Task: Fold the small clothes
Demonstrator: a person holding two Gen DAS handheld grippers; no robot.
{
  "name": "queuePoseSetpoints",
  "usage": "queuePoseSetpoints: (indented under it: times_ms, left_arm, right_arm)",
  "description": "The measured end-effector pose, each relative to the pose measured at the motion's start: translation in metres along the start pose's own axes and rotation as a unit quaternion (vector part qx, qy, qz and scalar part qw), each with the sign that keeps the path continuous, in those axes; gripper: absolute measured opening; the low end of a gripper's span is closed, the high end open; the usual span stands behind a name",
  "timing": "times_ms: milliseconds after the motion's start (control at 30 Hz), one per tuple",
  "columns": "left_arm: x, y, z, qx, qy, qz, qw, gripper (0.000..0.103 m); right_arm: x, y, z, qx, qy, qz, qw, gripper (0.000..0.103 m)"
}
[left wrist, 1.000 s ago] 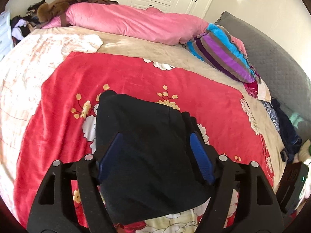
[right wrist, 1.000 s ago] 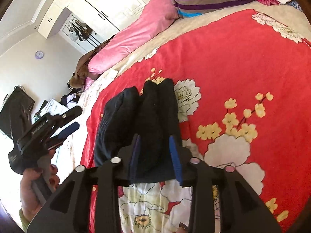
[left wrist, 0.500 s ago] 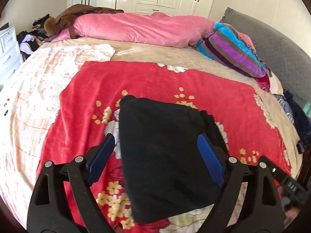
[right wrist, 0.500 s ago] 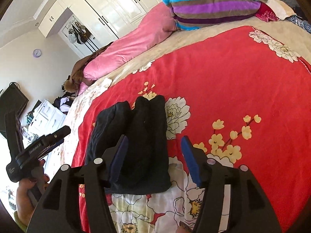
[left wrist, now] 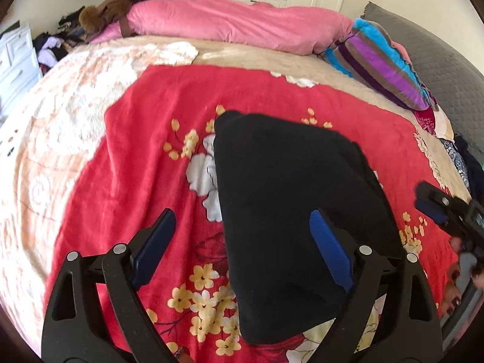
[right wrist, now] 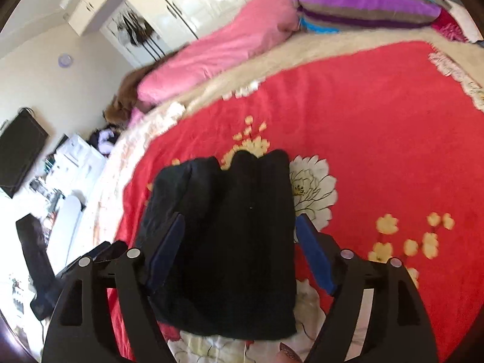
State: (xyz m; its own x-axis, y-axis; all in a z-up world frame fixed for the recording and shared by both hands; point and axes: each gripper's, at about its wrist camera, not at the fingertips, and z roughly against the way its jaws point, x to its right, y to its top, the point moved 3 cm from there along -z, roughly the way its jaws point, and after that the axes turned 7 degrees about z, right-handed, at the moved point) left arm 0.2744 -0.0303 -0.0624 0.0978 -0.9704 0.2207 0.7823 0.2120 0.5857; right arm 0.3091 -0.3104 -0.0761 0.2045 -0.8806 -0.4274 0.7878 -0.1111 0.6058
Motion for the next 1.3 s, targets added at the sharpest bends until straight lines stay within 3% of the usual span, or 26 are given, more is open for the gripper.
queuePoseSetpoints:
  times_ms: [167, 400, 467, 567, 633, 733, 833, 1033, 1167, 1300]
  left_arm:
    - [-0.001, -0.010, -0.012, -0.017, -0.002, -0.003, 0.9998, 0.085]
    - [-0.005, -0.014, -0.018, -0.020, -0.014, 0.006, 0.9997, 0.087]
    - [-0.006, -0.015, -0.020, -0.021, -0.017, 0.008, 0.9996, 0.087]
    - [-0.005, -0.017, -0.021, -0.020, -0.018, 0.010, 0.9996, 0.087]
    - [-0.006, -0.017, -0.022, -0.018, -0.018, 0.012, 0.9996, 0.087]
    - [-0.005, -0.017, -0.021, -0.017, -0.017, 0.015, 0.9996, 0.087]
    - [-0.003, -0.016, -0.017, -0.012, -0.016, 0.014, 0.9997, 0.087]
    - [0.009, -0.012, -0.001, 0.002, -0.040, 0.006, 0.9992, 0.087]
    - [0.025, -0.014, 0.002, 0.001, -0.046, -0.014, 0.9989, 0.087]
    - [0.034, -0.022, -0.008, -0.013, -0.043, -0.026, 0.9986, 0.087]
  right_arm:
    - [-0.001, 0.022, -0.050, -0.047, -0.007, -0.004, 0.999, 0.076]
    - [-0.012, 0.038, -0.083, -0.072, -0.003, 0.006, 0.997, 0.075]
    - [-0.019, 0.038, -0.088, -0.077, -0.006, 0.029, 0.997, 0.062]
    - [-0.032, 0.035, -0.094, -0.084, -0.010, 0.066, 0.994, 0.056]
    - [-0.037, 0.033, -0.097, -0.087, -0.010, 0.074, 0.993, 0.036]
    - [-0.051, 0.032, -0.092, -0.073, -0.008, 0.106, 0.992, 0.017]
    - [-0.061, 0.032, -0.078, -0.050, -0.004, 0.136, 0.989, 0.015]
    - [-0.050, 0.049, -0.034, -0.006, 0.031, 0.122, 0.992, 0.014]
    - [-0.030, 0.052, -0.028, -0.005, 0.004, 0.121, 0.993, 0.014]
    - [-0.005, 0.043, -0.046, -0.032, -0.020, 0.101, 0.994, 0.014]
